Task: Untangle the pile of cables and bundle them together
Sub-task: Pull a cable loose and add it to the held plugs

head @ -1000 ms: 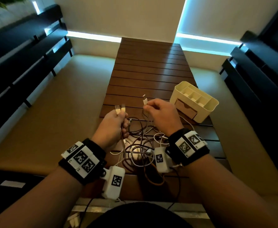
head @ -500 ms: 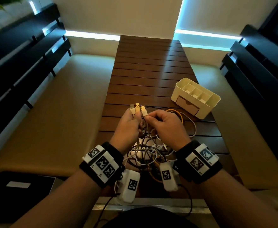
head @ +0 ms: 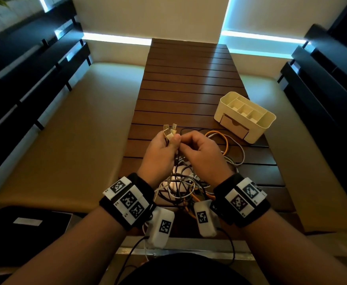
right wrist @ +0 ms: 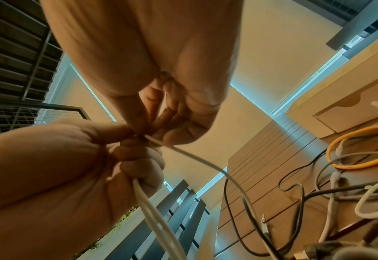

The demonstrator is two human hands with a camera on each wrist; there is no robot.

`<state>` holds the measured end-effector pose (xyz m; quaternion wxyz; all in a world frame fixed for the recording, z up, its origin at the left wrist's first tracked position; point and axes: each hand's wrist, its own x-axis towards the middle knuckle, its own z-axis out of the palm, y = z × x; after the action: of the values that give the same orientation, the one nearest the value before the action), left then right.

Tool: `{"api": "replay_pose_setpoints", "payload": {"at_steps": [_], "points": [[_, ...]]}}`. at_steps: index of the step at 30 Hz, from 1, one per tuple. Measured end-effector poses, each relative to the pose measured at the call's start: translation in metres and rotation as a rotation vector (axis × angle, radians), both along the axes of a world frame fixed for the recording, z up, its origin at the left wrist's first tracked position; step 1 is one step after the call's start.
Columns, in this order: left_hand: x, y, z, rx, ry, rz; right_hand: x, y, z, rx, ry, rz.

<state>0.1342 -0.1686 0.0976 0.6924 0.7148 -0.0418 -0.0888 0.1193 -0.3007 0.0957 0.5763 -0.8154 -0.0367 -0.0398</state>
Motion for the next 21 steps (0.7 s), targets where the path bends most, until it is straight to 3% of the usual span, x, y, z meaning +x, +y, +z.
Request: {"api": "replay_pose_setpoints", "payload": {"at_steps": [4,9,21], "points": [[0.000,-0.003,0.005,0.001,-0.028,0.007,-0.001,-0.004,-0.005,0.120,0.051,-0.045],[0.001,-0.002,0.013,0.023,-0.094,-0.012,-0.005,-0.010,-0.012,0.025,0.105,0.053],[0.002,0.000,0.008,-0.048,-0.097,0.063,-0.007,-0.010,-0.008,0.000,0.151,0.143]]}}
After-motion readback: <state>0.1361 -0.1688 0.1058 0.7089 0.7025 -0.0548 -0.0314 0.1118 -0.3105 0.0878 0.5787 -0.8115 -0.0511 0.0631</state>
